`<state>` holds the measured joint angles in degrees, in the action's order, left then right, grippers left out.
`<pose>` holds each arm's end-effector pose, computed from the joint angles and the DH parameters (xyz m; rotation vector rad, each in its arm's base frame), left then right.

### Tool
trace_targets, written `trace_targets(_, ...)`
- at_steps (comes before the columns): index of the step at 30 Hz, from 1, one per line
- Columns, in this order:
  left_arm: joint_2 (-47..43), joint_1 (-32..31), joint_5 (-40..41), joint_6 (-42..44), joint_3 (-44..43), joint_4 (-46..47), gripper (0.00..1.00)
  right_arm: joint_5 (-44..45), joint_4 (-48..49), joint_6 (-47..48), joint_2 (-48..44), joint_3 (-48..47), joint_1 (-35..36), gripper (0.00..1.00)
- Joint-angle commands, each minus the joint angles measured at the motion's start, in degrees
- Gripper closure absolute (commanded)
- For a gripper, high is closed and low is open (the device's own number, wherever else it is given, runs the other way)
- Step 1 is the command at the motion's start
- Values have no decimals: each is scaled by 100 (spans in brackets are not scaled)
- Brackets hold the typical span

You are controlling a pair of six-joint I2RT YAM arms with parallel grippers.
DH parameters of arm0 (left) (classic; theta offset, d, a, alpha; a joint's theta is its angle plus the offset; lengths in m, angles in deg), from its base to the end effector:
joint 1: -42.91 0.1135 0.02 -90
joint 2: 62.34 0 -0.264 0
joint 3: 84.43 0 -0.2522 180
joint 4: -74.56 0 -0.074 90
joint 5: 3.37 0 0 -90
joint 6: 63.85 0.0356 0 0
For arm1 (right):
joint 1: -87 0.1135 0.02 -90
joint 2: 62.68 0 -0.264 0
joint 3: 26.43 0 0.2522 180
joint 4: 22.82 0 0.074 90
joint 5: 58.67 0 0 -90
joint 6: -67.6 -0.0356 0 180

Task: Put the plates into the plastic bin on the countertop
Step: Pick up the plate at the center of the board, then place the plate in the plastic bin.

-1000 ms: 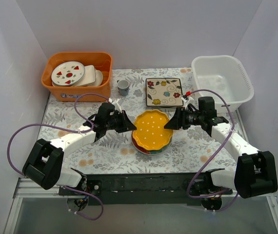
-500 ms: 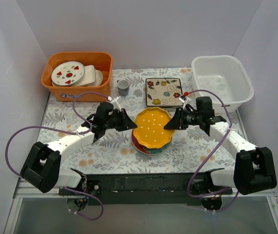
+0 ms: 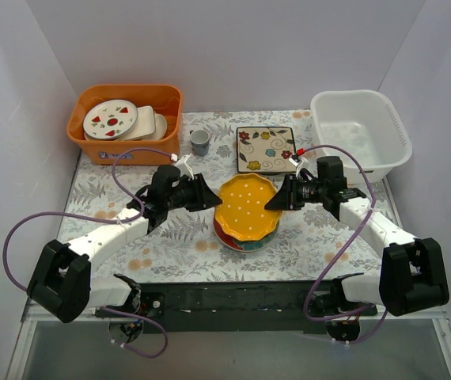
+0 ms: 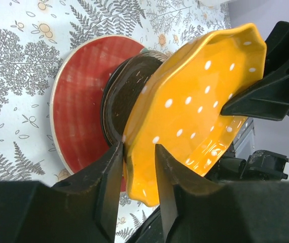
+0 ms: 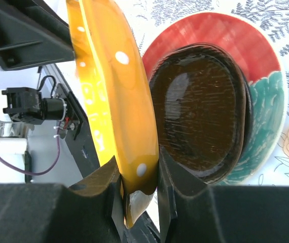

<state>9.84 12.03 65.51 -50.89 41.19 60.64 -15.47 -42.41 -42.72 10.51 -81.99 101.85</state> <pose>0.2256 -0.1499 0.2314 -0.7303 2.3670 -1.3809 0.2469 0.0923 0.2303 -0.3673 2.2228 1.2389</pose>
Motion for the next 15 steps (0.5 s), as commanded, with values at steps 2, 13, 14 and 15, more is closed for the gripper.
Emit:
trace_targets(2,-363,-15,-23,48,-324,333,64,5,178,28,-94,-249,27,99)
trace_targets(13,-433,-6,179,233,-262,183,13,75,143,19,-147,-320,27,99)
trace_targets(14,-442,-6,205,250,-262,175,11,84,126,28,-147,-329,27,99)
trace_targets(15,-442,-15,223,259,-262,148,10,101,125,19,-156,-329,27,99)
